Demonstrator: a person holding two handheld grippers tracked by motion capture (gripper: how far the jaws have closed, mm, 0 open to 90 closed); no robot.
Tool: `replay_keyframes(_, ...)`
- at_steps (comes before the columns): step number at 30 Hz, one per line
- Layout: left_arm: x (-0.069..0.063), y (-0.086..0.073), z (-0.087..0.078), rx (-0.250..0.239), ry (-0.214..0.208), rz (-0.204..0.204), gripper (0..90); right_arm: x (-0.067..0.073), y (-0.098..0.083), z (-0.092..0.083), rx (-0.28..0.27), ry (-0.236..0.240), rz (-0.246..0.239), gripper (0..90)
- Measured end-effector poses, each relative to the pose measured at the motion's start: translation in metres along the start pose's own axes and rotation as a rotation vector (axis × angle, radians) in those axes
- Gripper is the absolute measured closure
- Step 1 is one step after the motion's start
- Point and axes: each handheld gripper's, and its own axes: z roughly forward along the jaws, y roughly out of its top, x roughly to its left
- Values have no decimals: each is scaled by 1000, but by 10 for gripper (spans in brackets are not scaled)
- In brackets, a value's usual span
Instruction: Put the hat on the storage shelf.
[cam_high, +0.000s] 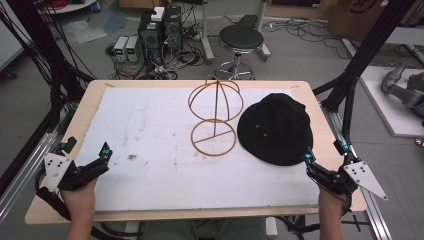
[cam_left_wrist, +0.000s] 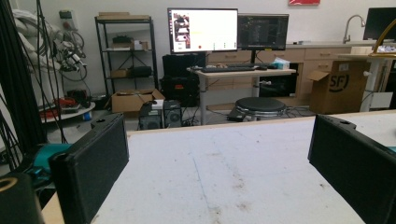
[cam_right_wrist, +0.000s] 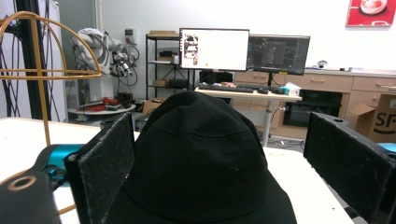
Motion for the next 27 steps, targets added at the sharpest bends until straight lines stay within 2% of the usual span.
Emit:
replay_keyframes(9,0,0,-1,1,0,0,55,1,1,1,-1,7,0,88)
replay_keyframes(16,-1,0,0,3,-4,2,55,0,6,3,-7,7,27,88)
replay_keyframes(23,-1,0,-1,2,0,-1,55,5,14,17,14,60,35,88)
replay_keyframes(27,-1,-1,-2,4,3,-4,55,8,22,28,14,88,15,88)
